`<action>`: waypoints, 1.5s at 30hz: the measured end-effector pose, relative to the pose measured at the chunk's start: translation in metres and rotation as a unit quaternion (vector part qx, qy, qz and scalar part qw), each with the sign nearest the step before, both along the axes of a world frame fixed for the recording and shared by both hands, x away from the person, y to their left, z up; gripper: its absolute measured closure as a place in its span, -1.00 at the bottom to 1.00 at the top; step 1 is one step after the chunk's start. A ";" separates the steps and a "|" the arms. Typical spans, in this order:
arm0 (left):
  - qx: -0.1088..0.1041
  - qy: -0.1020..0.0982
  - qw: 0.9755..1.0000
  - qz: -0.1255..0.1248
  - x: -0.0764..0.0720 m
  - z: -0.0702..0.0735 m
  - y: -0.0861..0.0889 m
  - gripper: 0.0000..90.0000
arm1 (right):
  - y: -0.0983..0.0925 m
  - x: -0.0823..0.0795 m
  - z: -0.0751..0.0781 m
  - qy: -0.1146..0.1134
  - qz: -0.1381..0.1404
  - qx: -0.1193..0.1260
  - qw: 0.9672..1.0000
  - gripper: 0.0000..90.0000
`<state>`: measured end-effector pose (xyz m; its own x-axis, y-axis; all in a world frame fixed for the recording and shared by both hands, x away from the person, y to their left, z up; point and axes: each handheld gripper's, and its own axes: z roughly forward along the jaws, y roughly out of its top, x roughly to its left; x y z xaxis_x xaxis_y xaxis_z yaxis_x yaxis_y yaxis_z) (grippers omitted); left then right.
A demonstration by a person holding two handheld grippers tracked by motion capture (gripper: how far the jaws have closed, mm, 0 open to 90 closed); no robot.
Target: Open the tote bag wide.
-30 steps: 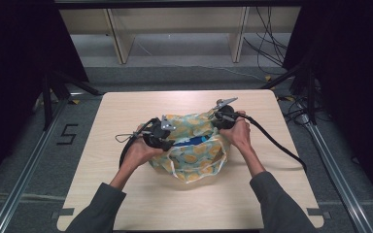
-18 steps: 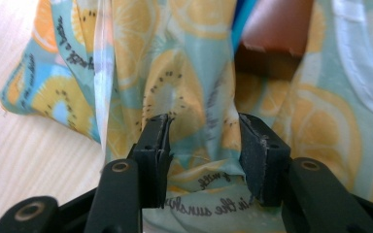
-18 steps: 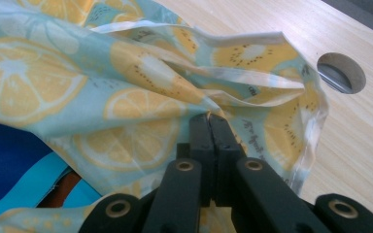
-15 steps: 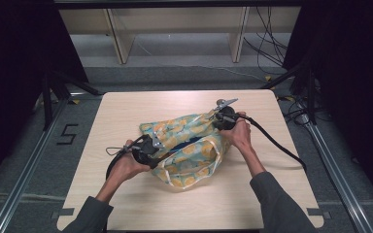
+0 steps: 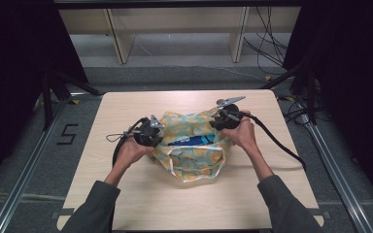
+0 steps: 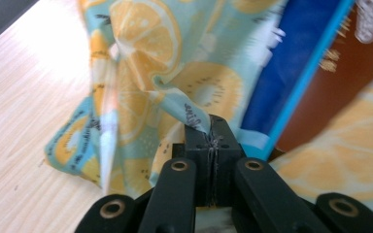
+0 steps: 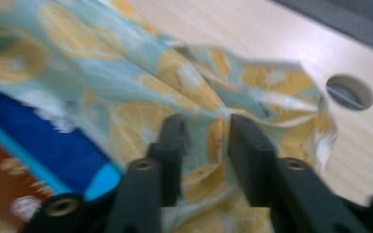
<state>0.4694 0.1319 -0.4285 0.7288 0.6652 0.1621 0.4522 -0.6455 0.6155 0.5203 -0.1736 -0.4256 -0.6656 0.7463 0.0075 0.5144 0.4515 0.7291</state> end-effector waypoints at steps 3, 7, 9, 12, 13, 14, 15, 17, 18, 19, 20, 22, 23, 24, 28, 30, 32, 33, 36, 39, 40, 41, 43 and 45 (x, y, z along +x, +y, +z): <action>-0.029 0.021 0.999 0.015 0.011 0.002 0.005 0.97 | 0.000 -0.022 0.030 -0.008 0.038 0.048 0.998 0.29; -0.052 0.028 0.998 0.029 0.017 0.004 0.006 0.97 | 0.026 -0.054 0.047 0.009 0.123 0.070 0.990 0.22; -0.052 0.031 0.998 0.026 0.019 0.007 0.006 0.97 | 0.043 -0.065 0.043 0.023 0.154 0.064 0.986 0.21; -0.055 0.032 0.998 0.027 0.021 0.010 0.005 0.97 | 0.066 -0.073 0.027 0.033 0.177 0.041 0.983 0.18; -0.061 0.035 0.997 0.029 0.021 0.011 0.005 0.97 | 0.073 -0.074 0.020 0.034 0.182 0.029 0.982 0.18; -0.066 0.037 0.997 0.030 0.022 0.012 0.005 0.97 | 0.078 -0.075 0.014 0.037 0.184 0.013 0.982 0.26; -0.068 0.040 0.996 0.030 0.023 0.013 0.006 0.97 | 0.082 -0.076 0.008 0.046 0.191 0.008 0.980 0.51; -0.074 0.043 0.996 0.033 0.025 0.013 0.009 0.97 | 0.084 -0.082 0.000 0.033 0.221 -0.019 0.974 0.95; -0.081 0.043 0.995 0.039 0.025 0.013 0.011 0.97 | 0.085 -0.088 -0.003 0.033 0.233 -0.024 0.971 1.00; -0.088 0.047 0.994 0.042 0.026 0.014 0.012 0.97 | 0.085 -0.096 -0.005 0.041 0.252 -0.022 0.967 1.00; -0.094 0.053 0.993 0.041 0.027 0.015 0.014 0.97 | 0.085 -0.107 -0.006 0.050 0.267 -0.024 0.962 1.00; -0.110 0.061 0.991 0.040 0.028 0.015 0.014 0.97 | 0.084 -0.129 -0.010 0.061 0.293 -0.029 0.954 1.00; -0.111 0.063 0.991 0.041 0.027 0.014 0.013 0.97 | 0.084 -0.138 -0.011 0.058 0.299 -0.032 0.952 1.00; -0.115 0.060 0.991 0.043 0.027 0.013 0.011 0.97 | 0.083 -0.145 -0.012 0.048 0.307 -0.039 0.950 1.00; -0.083 0.045 0.995 0.044 0.027 0.012 0.008 0.95 | 0.081 -0.162 -0.015 0.053 0.305 -0.046 0.950 1.00; -0.067 0.046 0.995 0.053 0.029 0.007 0.007 0.86 | 0.082 -0.164 -0.019 0.056 0.313 -0.050 0.947 1.00; -0.066 0.043 0.995 0.062 0.032 0.004 0.006 0.80 | 0.084 -0.168 -0.023 0.073 0.315 -0.052 0.945 1.00; -0.057 0.040 0.996 0.059 0.033 0.003 0.006 0.79 | 0.084 -0.168 -0.025 0.074 0.317 -0.055 0.944 1.00; -0.037 0.027 0.996 0.073 0.038 -0.003 0.006 0.88 | 0.083 -0.167 -0.026 0.065 0.326 -0.061 0.941 1.00; -0.062 0.038 0.994 0.083 0.038 -0.006 0.009 0.95 | 0.078 -0.170 -0.025 0.067 0.322 -0.062 0.942 1.00; -0.059 0.033 0.995 0.076 0.035 -0.005 0.008 0.96 | 0.076 -0.170 -0.026 0.077 0.318 -0.054 0.943 1.00; -0.051 0.027 0.996 0.072 0.030 -0.002 0.007 0.97 | 0.072 -0.168 -0.028 0.079 0.317 -0.044 0.944 1.00; -0.040 0.014 0.998 0.054 0.021 0.006 0.005 0.97 | 0.061 -0.163 -0.027 0.087 0.301 -0.031 0.949 0.94; -0.037 0.003 0.998 0.047 0.014 0.014 0.006 0.97 | 0.049 -0.160 -0.016 0.081 0.288 -0.016 0.954 0.79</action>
